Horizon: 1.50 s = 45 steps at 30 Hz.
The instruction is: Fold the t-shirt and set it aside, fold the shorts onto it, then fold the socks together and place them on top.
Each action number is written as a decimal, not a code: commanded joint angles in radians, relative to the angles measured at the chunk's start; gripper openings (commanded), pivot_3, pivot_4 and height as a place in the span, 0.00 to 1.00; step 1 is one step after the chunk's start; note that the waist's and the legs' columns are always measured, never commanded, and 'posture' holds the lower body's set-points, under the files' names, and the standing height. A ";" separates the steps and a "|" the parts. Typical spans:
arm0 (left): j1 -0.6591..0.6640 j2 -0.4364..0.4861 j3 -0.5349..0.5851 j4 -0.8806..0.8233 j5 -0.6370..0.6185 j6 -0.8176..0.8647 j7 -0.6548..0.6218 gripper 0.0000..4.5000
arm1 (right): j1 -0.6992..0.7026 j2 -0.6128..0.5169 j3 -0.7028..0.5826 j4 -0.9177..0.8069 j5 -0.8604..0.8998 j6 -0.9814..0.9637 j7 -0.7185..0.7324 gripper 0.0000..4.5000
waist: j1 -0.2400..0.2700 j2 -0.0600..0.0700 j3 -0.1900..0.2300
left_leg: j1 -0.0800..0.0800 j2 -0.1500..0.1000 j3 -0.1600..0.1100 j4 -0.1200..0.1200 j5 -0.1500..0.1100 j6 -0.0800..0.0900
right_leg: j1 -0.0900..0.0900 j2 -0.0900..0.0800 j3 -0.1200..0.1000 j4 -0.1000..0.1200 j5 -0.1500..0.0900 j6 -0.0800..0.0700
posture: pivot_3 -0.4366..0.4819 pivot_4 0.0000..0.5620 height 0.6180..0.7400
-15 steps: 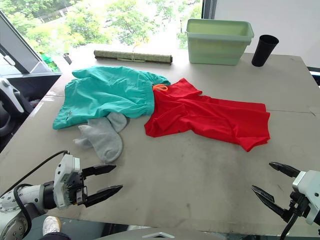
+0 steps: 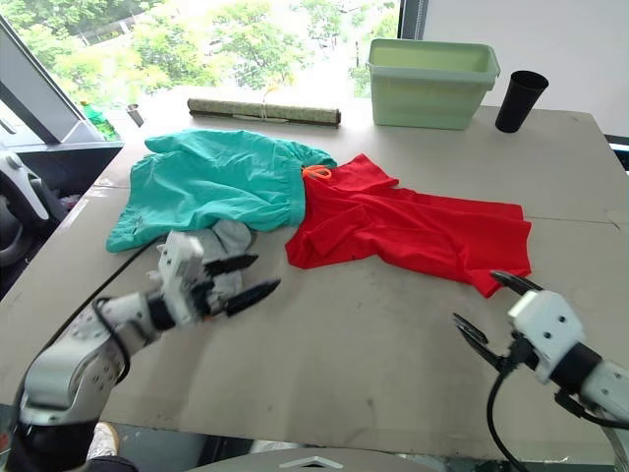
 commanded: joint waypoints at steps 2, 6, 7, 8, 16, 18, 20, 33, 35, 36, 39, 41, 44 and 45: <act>-0.247 -0.083 -0.080 0.109 0.024 0.141 0.134 0.98 | -0.026 0.002 0.026 -0.102 0.088 -0.009 0.016 1.00 | 0.006 -0.003 0.000 | 0.000 -0.001 -0.001 0.000 0.000 0.000 | 0.001 0.001 0.000 0.000 0.000 0.001 | 0.48 0.27 1.00; -0.358 -0.108 -0.139 0.204 0.076 0.140 0.137 0.98 | -0.031 0.007 0.046 -0.158 0.114 0.021 -0.012 1.00 | -0.005 -0.005 -0.001 | 0.000 -0.001 0.000 0.001 0.003 -0.004 | 0.002 0.005 0.001 0.000 0.001 0.001 | 0.48 0.27 1.00; -0.374 -0.107 -0.156 0.223 0.089 0.127 0.123 0.98 | -0.026 0.010 0.054 -0.169 0.109 0.025 -0.021 1.00 | -0.007 -0.005 -0.001 | 0.000 -0.001 0.000 0.001 0.003 -0.004 | 0.002 0.005 0.002 0.000 0.001 0.001 | 0.48 0.27 1.00; -0.383 -0.107 -0.166 0.236 0.098 0.118 0.114 0.98 | -0.023 0.011 0.060 -0.175 0.105 0.028 -0.027 1.00 | -0.007 -0.005 -0.001 | 0.001 0.000 0.000 0.001 0.003 -0.004 | 0.002 0.005 0.002 0.000 0.001 0.001 | 0.48 0.27 1.00; -0.424 -0.086 -0.233 0.291 0.159 0.079 0.027 0.52 | 0.042 0.043 0.096 -0.218 0.050 0.025 -0.088 1.00 | -0.004 -0.005 -0.001 | 0.001 0.001 -0.001 0.002 0.003 -0.004 | 0.002 0.004 0.001 0.002 0.001 0.001 | 0.48 0.27 1.00; -0.423 -0.089 -0.247 0.291 0.170 0.070 0.011 0.52 | 0.059 0.053 0.107 -0.223 0.030 0.020 -0.103 1.00 | -0.004 -0.005 -0.001 | 0.001 0.001 -0.001 0.003 0.003 -0.004 | 0.002 0.004 0.001 0.002 0.001 0.001 | 0.48 0.27 1.00; -0.418 -0.089 -0.248 0.291 0.174 0.065 -0.003 0.52 | 0.065 0.058 0.116 -0.227 0.017 0.023 -0.113 1.00 | -0.004 -0.005 -0.001 | 0.001 0.001 -0.001 0.003 0.003 -0.004 | 0.002 0.003 0.001 0.003 0.001 0.001 | 0.48 0.27 1.00; -0.404 -0.068 -0.262 0.301 0.210 0.117 -0.020 0.52 | 0.082 0.061 0.135 -0.234 -0.003 0.021 -0.125 1.00 | -0.004 -0.005 -0.001 | 0.001 0.001 -0.001 0.003 0.003 -0.004 | 0.002 0.004 0.001 0.004 0.001 0.001 | 0.48 0.27 1.00; -0.411 -0.073 -0.265 0.308 0.214 0.121 -0.021 0.52 | 0.082 0.059 0.134 -0.234 -0.002 0.023 -0.124 1.00 | -0.004 -0.005 -0.001 | 0.001 0.001 -0.001 0.003 0.003 -0.004 | 0.002 0.004 0.001 0.004 0.001 0.001 | 0.48 0.27 1.00; -0.414 -0.077 -0.269 0.309 0.217 0.120 -0.024 0.52 | 0.082 0.058 0.133 -0.233 -0.002 0.024 -0.124 1.00 | -0.004 -0.005 -0.001 | 0.001 0.001 -0.001 0.003 0.003 -0.004 | 0.002 0.004 0.001 0.004 0.000 0.001 | 0.48 0.27 1.00; -0.418 -0.084 -0.279 0.313 0.226 0.117 -0.028 0.52 | 0.081 0.055 0.126 -0.232 0.000 0.026 -0.122 1.00 | -0.004 -0.005 -0.001 | 0.001 0.001 -0.001 0.003 0.003 -0.004 | 0.002 0.004 0.001 0.004 0.000 0.001 | 0.48 0.27 1.00; -0.419 -0.089 -0.280 0.315 0.226 0.111 -0.034 0.41 | 0.080 0.053 0.123 -0.233 -0.001 0.030 -0.122 1.00 | -0.004 -0.005 -0.001 | 0.001 0.001 -0.001 0.003 0.003 -0.004 | 0.002 0.004 0.001 0.004 0.001 0.001 | 0.48 0.27 1.00; -0.419 -0.092 -0.284 0.316 0.227 0.104 -0.044 0.17 | 0.082 0.044 0.123 -0.237 -0.016 0.036 -0.123 1.00 | -0.004 -0.005 -0.001 | 0.001 0.001 -0.001 0.004 0.003 -0.004 | 0.002 0.004 0.001 0.004 0.001 0.001 | 0.48 0.27 1.00; -0.419 -0.093 -0.285 0.317 0.228 0.100 -0.046 0.08 | 0.083 0.038 0.123 -0.239 -0.025 0.040 -0.124 1.00 | -0.004 -0.005 -0.001 | 0.001 0.001 -0.001 0.004 0.003 -0.004 | 0.002 0.004 0.001 0.004 0.001 0.001 | 0.48 0.27 1.00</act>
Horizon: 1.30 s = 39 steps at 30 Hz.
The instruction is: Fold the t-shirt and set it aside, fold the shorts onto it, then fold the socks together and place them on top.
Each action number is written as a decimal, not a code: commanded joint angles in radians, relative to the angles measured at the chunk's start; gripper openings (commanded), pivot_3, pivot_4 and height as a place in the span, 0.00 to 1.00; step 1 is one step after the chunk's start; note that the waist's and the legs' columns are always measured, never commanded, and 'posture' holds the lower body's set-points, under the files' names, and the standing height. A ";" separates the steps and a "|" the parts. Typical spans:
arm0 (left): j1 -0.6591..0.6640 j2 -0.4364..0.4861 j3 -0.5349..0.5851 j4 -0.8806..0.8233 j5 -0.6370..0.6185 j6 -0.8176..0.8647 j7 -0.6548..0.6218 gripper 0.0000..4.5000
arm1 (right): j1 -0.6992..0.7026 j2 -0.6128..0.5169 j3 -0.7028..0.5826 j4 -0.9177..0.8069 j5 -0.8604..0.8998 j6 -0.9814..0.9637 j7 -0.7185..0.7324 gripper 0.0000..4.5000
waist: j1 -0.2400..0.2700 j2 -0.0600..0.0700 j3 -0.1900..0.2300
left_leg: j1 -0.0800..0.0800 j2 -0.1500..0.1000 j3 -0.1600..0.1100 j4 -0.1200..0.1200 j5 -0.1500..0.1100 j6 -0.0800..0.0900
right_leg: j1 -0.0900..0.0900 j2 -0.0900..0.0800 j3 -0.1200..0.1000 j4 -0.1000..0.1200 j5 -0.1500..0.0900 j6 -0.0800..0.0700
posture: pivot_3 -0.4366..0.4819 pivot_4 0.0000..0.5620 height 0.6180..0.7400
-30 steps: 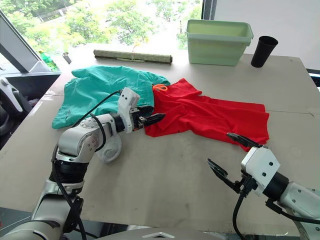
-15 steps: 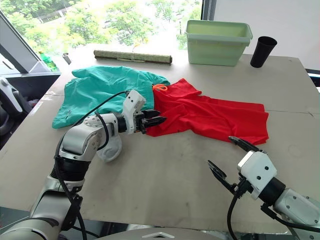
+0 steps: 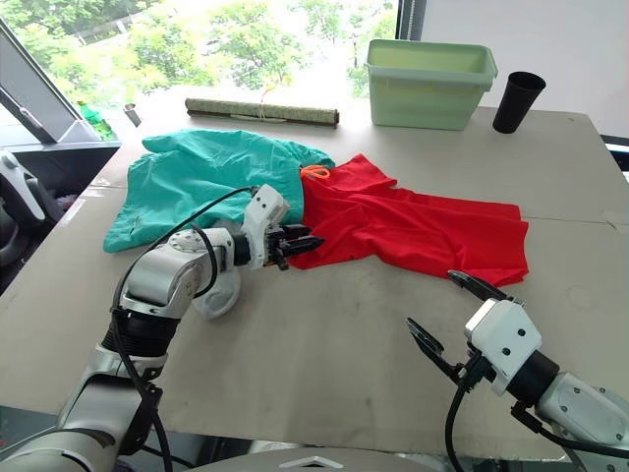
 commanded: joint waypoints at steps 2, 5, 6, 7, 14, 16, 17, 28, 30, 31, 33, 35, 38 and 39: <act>-0.017 -0.002 0.006 -0.011 0.007 -0.027 -0.018 0.01 | 0.006 -0.020 -0.028 -0.047 -0.028 0.012 -0.014 1.00 | 0.000 0.000 0.000 | 0.000 0.000 0.000 0.000 0.000 0.000 | 0.000 0.000 0.000 0.000 0.000 0.000 | 0.48 0.27 1.00; -0.017 0.005 0.003 -0.009 0.012 -0.038 -0.031 0.01 | 0.002 -0.036 -0.039 -0.040 -0.059 0.043 -0.025 1.00 | 0.000 0.000 0.000 | 0.000 0.000 0.000 0.000 0.000 0.000 | 0.000 0.000 0.000 0.000 0.000 0.000 | 0.48 0.27 1.00; -0.017 0.009 0.005 -0.005 0.015 -0.046 -0.038 0.01 | -0.006 -0.045 -0.041 -0.032 -0.079 0.068 -0.036 1.00 | 0.000 0.000 0.000 | 0.000 0.000 0.000 0.000 0.000 0.000 | 0.000 0.000 0.000 0.000 0.000 0.000 | 0.48 0.27 1.00; -0.019 0.012 0.011 -0.001 0.015 -0.055 -0.044 0.01 | -0.015 -0.058 -0.042 -0.020 -0.103 0.085 -0.044 1.00 | 0.000 0.000 0.000 | 0.000 0.000 0.000 0.000 0.000 0.000 | 0.000 0.000 0.000 0.000 0.000 0.000 | 0.48 0.27 1.00; -0.025 0.018 0.092 -0.018 -0.033 -0.079 -0.083 0.01 | -0.076 -0.192 -0.028 0.129 -0.321 0.122 -0.064 1.00 | 0.000 0.000 0.000 | 0.000 0.000 0.000 0.001 0.000 0.000 | 0.000 0.000 0.000 0.001 0.000 0.000 | 0.48 0.27 1.00; -0.020 0.016 0.104 -0.030 -0.037 -0.076 -0.079 0.01 | -0.094 -0.243 0.001 0.190 -0.401 0.073 -0.062 1.00 | 0.000 0.000 0.000 | 0.000 0.000 0.000 0.001 0.000 0.000 | 0.000 0.000 0.000 0.001 0.000 0.000 | 0.48 0.27 1.00; -0.017 0.013 0.107 -0.034 -0.036 -0.075 -0.073 0.01 | -0.104 -0.256 0.016 0.215 -0.426 0.053 -0.063 1.00 | 0.000 0.000 0.000 | 0.000 0.000 0.000 0.001 0.000 0.000 | 0.000 0.000 0.000 0.001 0.000 0.000 | 0.48 0.27 1.00; 0.046 -0.023 0.138 -0.096 -0.039 -0.072 0.009 0.00 | -0.265 -0.270 0.153 0.442 -0.608 -0.084 -0.090 0.83 | -0.001 -0.001 0.000 | 0.000 -0.001 0.000 0.002 0.000 0.000 | 0.000 0.001 0.000 0.003 0.000 0.000 | 0.48 0.27 1.00; 0.062 -0.030 0.143 -0.111 -0.043 -0.073 0.021 0.00 | -0.285 -0.261 0.157 0.455 -0.618 -0.077 -0.089 0.76 | -0.001 -0.001 0.000 | 0.000 -0.001 0.000 0.002 0.000 0.000 | 0.000 0.001 0.000 0.004 0.000 0.000 | 0.48 0.27 1.00; 0.075 -0.032 0.144 -0.124 -0.045 -0.072 0.025 0.00 | -0.296 -0.259 0.157 0.457 -0.622 -0.077 -0.086 0.71 | -0.001 -0.001 0.000 | 0.000 -0.001 0.000 0.002 0.000 0.000 | 0.000 0.000 0.000 0.004 0.000 0.000 | 0.48 0.27 1.00; 0.097 -0.034 0.148 -0.145 -0.050 -0.070 0.031 0.00 | -0.314 -0.265 0.155 0.452 -0.616 -0.084 -0.065 0.53 | -0.001 -0.001 0.000 | 0.001 -0.001 0.001 0.002 0.000 0.000 | 0.000 0.000 0.001 0.004 0.000 0.000 | 0.48 0.27 1.00; 0.105 -0.035 0.149 -0.153 -0.050 -0.073 0.033 0.00 | -0.324 -0.270 0.151 0.444 -0.614 -0.084 -0.048 0.39 | -0.002 -0.001 0.000 | 0.001 -0.001 0.001 0.002 0.000 0.000 | 0.000 0.000 0.001 0.005 0.000 0.000 | 0.48 0.27 1.00; 0.115 -0.036 0.150 -0.154 -0.051 -0.101 0.022 0.00 | -0.339 -0.258 0.136 0.420 -0.590 -0.062 -0.023 0.11 | -0.001 -0.001 0.000 | 0.001 0.000 0.001 0.002 0.000 0.000 | 0.000 0.000 0.001 0.005 0.000 0.000 | 0.48 0.27 1.00; 0.122 -0.033 0.151 -0.159 -0.055 -0.111 0.012 0.00 | -0.337 -0.260 0.128 0.411 -0.582 -0.057 -0.010 0.01 | -0.001 -0.001 0.000 | 0.001 -0.001 0.001 0.002 0.000 0.000 | 0.000 -0.001 0.001 0.005 0.000 0.000 | 0.48 0.27 1.00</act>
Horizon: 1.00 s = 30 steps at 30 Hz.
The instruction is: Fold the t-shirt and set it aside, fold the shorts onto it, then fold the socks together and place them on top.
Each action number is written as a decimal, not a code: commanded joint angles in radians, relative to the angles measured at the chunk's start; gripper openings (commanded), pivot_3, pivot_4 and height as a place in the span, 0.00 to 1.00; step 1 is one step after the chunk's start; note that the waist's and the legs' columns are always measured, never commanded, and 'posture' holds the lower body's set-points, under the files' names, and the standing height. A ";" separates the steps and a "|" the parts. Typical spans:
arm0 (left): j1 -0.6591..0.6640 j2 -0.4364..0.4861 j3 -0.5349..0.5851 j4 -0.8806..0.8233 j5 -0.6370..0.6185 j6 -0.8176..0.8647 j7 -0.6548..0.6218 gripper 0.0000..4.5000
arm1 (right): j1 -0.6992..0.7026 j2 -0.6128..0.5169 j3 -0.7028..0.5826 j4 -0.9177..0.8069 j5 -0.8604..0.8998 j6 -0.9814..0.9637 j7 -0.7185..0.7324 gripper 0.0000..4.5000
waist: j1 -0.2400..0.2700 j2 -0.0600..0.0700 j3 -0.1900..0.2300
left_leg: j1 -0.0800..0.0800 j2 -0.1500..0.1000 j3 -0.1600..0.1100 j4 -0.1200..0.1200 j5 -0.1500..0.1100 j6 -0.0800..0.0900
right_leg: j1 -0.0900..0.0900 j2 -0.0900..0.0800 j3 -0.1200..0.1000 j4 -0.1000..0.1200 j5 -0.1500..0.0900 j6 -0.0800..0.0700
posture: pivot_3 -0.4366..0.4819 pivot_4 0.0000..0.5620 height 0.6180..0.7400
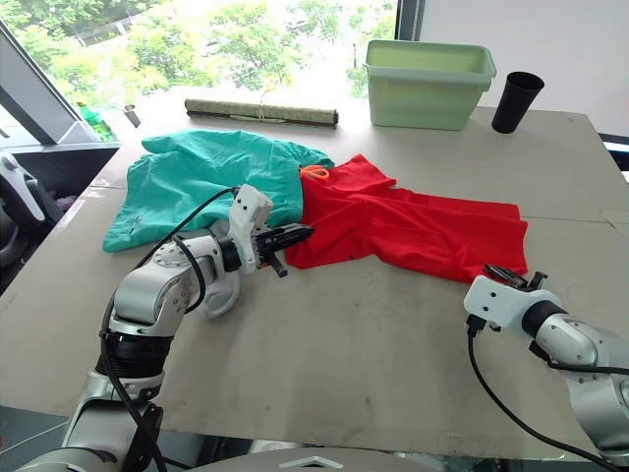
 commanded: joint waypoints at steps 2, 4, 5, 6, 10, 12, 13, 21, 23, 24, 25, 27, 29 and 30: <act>0.027 0.013 0.033 -0.069 -0.044 -0.052 -0.047 0.00 | -0.001 0.022 -0.075 -0.085 0.073 0.049 0.048 0.01 | 0.000 0.000 0.000 | 0.000 0.000 0.000 0.000 0.000 0.000 | 0.000 0.000 0.000 0.000 0.000 0.000 | 0.48 0.27 1.00; 0.052 0.043 0.047 -0.095 -0.076 -0.056 -0.100 0.00 | 0.019 0.048 -0.140 -0.145 0.165 0.105 0.093 0.01 | 0.000 0.000 0.000 | 0.000 0.000 0.000 0.000 0.000 0.000 | 0.000 0.000 0.000 0.000 0.000 0.000 | 0.48 0.27 1.00; 0.071 0.071 0.056 -0.114 -0.098 -0.054 -0.144 0.00 | 0.035 0.077 -0.203 -0.191 0.250 0.168 0.125 0.01 | 0.000 0.000 0.000 | 0.000 0.000 0.000 0.000 0.000 0.000 | 0.000 0.000 0.000 0.000 0.000 0.000 | 0.48 0.27 1.00; 0.084 0.091 0.061 -0.126 -0.113 -0.054 -0.174 0.00 | 0.045 0.097 -0.246 -0.223 0.309 0.215 0.145 0.01 | 0.000 0.000 0.000 | -0.001 0.000 0.000 0.000 0.000 0.000 | -0.001 0.000 0.000 0.000 0.000 0.000 | 0.48 0.27 1.00; 0.192 0.256 0.118 -0.244 -0.290 0.012 -0.404 0.00 | 0.136 0.129 -0.560 -0.323 0.640 0.388 0.309 0.01 | -0.001 0.000 0.000 | -0.001 0.001 0.000 0.000 0.000 0.000 | -0.001 -0.001 0.000 0.000 0.000 0.000 | 0.48 0.27 1.00; 0.219 0.328 0.156 -0.281 -0.391 0.081 -0.468 0.00 | 0.178 0.113 -0.682 -0.325 0.741 0.448 0.366 0.01 | 0.000 0.000 0.000 | 0.000 0.001 0.000 0.000 -0.001 0.000 | 0.000 -0.001 0.000 0.000 0.000 -0.001 | 0.48 0.27 1.00; 0.226 0.374 0.178 -0.294 -0.435 0.112 -0.507 0.00 | 0.205 0.098 -0.750 -0.308 0.780 0.467 0.404 0.01 | 0.002 0.000 0.000 | 0.000 0.001 -0.001 0.000 -0.001 0.001 | -0.001 -0.002 -0.001 0.000 0.000 -0.001 | 0.48 0.27 1.00; 0.097 0.659 0.292 -0.187 -0.771 0.424 -0.679 0.00 | 0.321 -0.079 -1.119 -0.191 1.031 0.685 0.597 0.01 | 0.002 0.001 0.000 | 0.001 0.000 -0.001 0.001 -0.003 0.005 | 0.000 -0.003 -0.001 0.001 -0.002 -0.004 | 0.48 0.27 1.00; -0.020 0.626 0.243 -0.105 -0.702 0.377 -0.638 0.00 | 0.224 -0.141 -1.096 -0.163 1.077 0.701 0.546 0.01 | 0.001 0.002 0.000 | 0.001 0.000 -0.002 0.000 -0.003 0.005 | 0.000 -0.002 0.000 0.000 -0.002 -0.004 | 0.48 0.27 1.00; -0.112 0.561 0.207 -0.040 -0.632 0.324 -0.564 0.00 | 0.137 -0.180 -1.031 -0.135 1.069 0.697 0.471 0.01 | 0.001 0.002 0.000 | 0.002 0.000 -0.002 0.000 -0.003 0.005 | 0.000 -0.002 0.000 0.000 -0.002 -0.004 | 0.48 0.27 1.00; -0.197 0.495 0.172 0.022 -0.560 0.269 -0.491 0.00 | 0.056 -0.213 -0.954 -0.110 1.049 0.683 0.405 0.01 | 0.001 0.002 0.001 | 0.003 -0.002 -0.003 0.000 -0.003 0.005 | 0.001 -0.001 0.001 0.000 -0.002 -0.004 | 0.48 0.27 1.00; -0.367 0.354 0.105 0.170 -0.405 0.145 -0.355 0.00 | -0.127 -0.265 -0.748 -0.034 0.977 0.652 0.273 0.01 | 0.002 0.000 0.002 | 0.005 -0.011 -0.011 0.000 -0.003 0.005 | 0.002 -0.003 0.003 0.001 -0.001 -0.005 | 0.48 0.27 1.00; -0.510 0.225 0.082 0.337 -0.277 -0.002 -0.244 0.00 | -0.333 -0.279 -0.530 0.068 0.892 0.605 0.176 0.01 | 0.002 -0.006 0.005 | 0.007 -0.015 -0.015 0.000 -0.003 0.006 | 0.006 -0.005 0.004 0.002 -0.001 -0.006 | 0.48 0.27 1.00; -0.583 0.169 0.069 0.453 -0.202 -0.109 -0.194 0.00 | -0.465 -0.264 -0.405 0.145 0.821 0.560 0.134 0.01 | 0.002 -0.008 0.006 | 0.006 -0.015 -0.016 0.000 -0.003 0.006 | 0.005 -0.005 0.004 0.002 -0.001 -0.006 | 0.48 0.27 1.00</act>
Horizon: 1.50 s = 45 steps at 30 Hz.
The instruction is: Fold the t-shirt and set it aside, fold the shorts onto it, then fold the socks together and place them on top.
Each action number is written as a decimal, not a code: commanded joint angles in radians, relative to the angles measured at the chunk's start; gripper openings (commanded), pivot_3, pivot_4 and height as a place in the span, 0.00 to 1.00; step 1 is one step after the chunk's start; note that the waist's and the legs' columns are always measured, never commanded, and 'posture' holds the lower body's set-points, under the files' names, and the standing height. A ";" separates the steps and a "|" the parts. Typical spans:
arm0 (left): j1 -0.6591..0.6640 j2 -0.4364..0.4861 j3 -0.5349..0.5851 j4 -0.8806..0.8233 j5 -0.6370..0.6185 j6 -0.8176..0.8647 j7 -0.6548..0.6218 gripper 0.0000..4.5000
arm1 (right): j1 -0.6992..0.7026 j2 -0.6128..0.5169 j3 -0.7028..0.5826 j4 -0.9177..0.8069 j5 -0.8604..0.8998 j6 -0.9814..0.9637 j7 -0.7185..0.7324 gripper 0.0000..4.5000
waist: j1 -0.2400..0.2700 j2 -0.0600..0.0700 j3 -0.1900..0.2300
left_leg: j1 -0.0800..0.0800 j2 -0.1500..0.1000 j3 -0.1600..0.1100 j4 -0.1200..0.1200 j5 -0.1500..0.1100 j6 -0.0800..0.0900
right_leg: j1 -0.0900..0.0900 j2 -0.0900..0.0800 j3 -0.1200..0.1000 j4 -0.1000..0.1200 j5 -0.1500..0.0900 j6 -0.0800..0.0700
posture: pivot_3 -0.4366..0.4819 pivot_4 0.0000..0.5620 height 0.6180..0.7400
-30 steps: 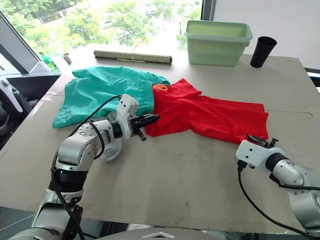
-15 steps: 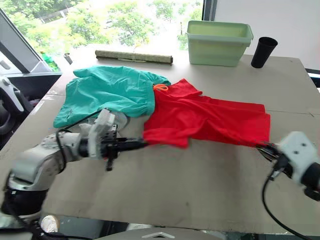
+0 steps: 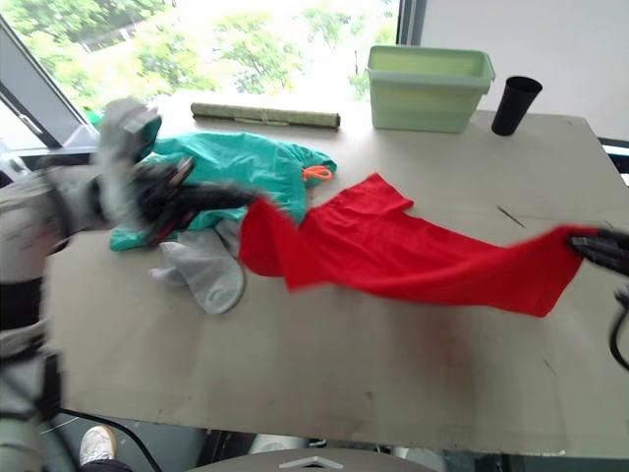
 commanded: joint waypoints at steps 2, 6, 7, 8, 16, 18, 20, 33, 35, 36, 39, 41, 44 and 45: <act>-0.263 -0.182 -0.026 0.422 0.296 -0.433 0.229 0.00 | -0.440 0.050 0.439 0.301 -0.279 -0.189 -0.210 0.01 | -0.006 -0.003 0.002 | -0.005 0.000 0.000 0.002 0.000 0.000 | -0.004 0.001 0.001 0.000 0.003 0.003 | 0.48 0.27 1.00; -0.428 -0.270 0.032 0.688 0.378 -0.645 0.345 0.00 | -0.707 0.130 0.600 0.536 -0.448 -0.344 -0.283 0.01 | -0.016 -0.006 0.004 | -0.010 -0.003 0.006 -0.002 0.001 -0.002 | -0.012 0.002 0.006 -0.001 0.004 0.006 | 0.48 0.27 1.00; -0.448 -0.276 0.041 0.721 0.382 -0.665 0.341 0.00 | -0.733 0.138 0.613 0.564 -0.465 -0.365 -0.283 0.01 | -0.016 -0.005 0.004 | -0.010 -0.005 0.006 -0.004 0.001 -0.002 | -0.012 0.001 0.005 -0.002 0.003 0.008 | 0.48 0.27 1.00; -0.546 -0.246 0.097 0.750 0.359 -0.756 0.334 0.00 | -0.898 0.153 0.619 0.644 -0.491 -0.488 -0.292 0.01 | -0.021 -0.005 0.005 | -0.009 -0.006 0.006 -0.006 0.001 -0.002 | -0.013 0.001 0.004 -0.001 0.002 0.009 | 0.48 0.27 1.00; -0.509 -0.155 0.191 0.428 0.184 -0.585 0.135 0.00 | -1.065 0.100 0.537 0.837 -0.535 -0.776 -0.269 0.01 | -0.025 0.000 0.011 | -0.006 -0.006 0.008 -0.012 0.001 -0.004 | -0.005 -0.002 -0.007 -0.006 -0.001 0.014 | 0.48 0.27 1.00; -0.332 -0.121 0.164 0.178 0.078 -0.374 0.119 0.00 | -0.898 0.070 0.480 0.748 -0.500 -0.728 -0.206 0.01 | -0.019 0.000 0.011 | -0.001 -0.005 0.007 -0.013 -0.005 -0.003 | 0.005 -0.003 -0.006 -0.011 -0.005 0.016 | 0.48 0.27 1.00; -0.169 -0.098 0.168 -0.032 -0.032 -0.206 0.150 0.00 | -0.720 0.055 0.405 0.637 -0.463 -0.674 -0.166 0.01 | -0.018 0.002 0.012 | -0.003 -0.005 0.004 -0.003 -0.005 -0.002 | 0.009 -0.005 -0.004 -0.009 -0.005 0.017 | 0.48 0.27 1.00; 0.824 0.048 0.064 -0.556 0.063 -0.220 0.003 0.00 | 0.459 0.290 0.055 0.010 -0.328 -0.414 0.021 0.01 | -0.022 0.014 0.009 | 0.008 -0.005 0.003 0.004 -0.009 0.001 | 0.014 -0.008 0.001 0.006 -0.010 0.017 | 0.48 0.27 1.00; 0.886 0.072 0.060 -0.555 0.081 -0.245 -0.034 0.00 | 0.556 0.312 0.045 -0.013 -0.316 -0.414 0.055 0.01 | -0.024 0.014 0.009 | 0.010 -0.005 0.002 0.003 -0.010 0.000 | 0.014 -0.008 0.002 0.006 -0.011 0.015 | 0.48 0.27 1.00; 0.904 0.086 0.062 -0.557 0.076 -0.244 -0.053 0.00 | 0.600 0.319 0.043 -0.026 -0.314 -0.420 0.074 0.01 | -0.022 0.014 0.009 | 0.010 -0.005 0.002 0.003 -0.010 0.000 | 0.013 -0.008 0.003 0.006 -0.011 0.015 | 0.48 0.27 1.00; 0.930 0.137 0.091 -0.568 0.012 -0.188 -0.109 0.00 | 0.685 0.337 0.022 -0.063 -0.282 -0.418 0.112 0.01 | -0.017 0.013 0.009 | 0.009 -0.005 0.001 0.002 -0.010 0.000 | 0.012 -0.008 0.003 0.005 -0.012 0.014 | 0.48 0.27 1.00; 0.940 0.194 0.114 -0.571 -0.038 -0.139 -0.165 0.00 | 0.722 0.337 -0.003 -0.086 -0.249 -0.397 0.140 0.01 | -0.018 0.013 0.009 | 0.007 -0.005 0.001 0.000 -0.010 0.000 | 0.010 -0.008 0.004 0.003 -0.012 0.014 | 0.48 0.27 1.00; 0.922 0.279 0.129 -0.559 -0.111 -0.057 -0.239 0.00 | 0.767 0.322 -0.026 -0.096 -0.231 -0.372 0.174 0.01 | -0.016 0.013 0.009 | 0.006 -0.005 0.001 -0.003 -0.010 0.000 | 0.008 -0.008 0.004 0.001 -0.012 0.014 | 0.48 0.27 1.00; 0.898 0.287 0.115 -0.547 -0.095 -0.067 -0.247 0.00 | 0.772 0.316 -0.022 -0.086 -0.243 -0.381 0.178 0.01 | -0.014 0.013 0.009 | 0.006 -0.005 0.001 -0.003 -0.010 0.000 | 0.008 -0.008 0.004 0.000 -0.012 0.014 | 0.48 0.27 1.00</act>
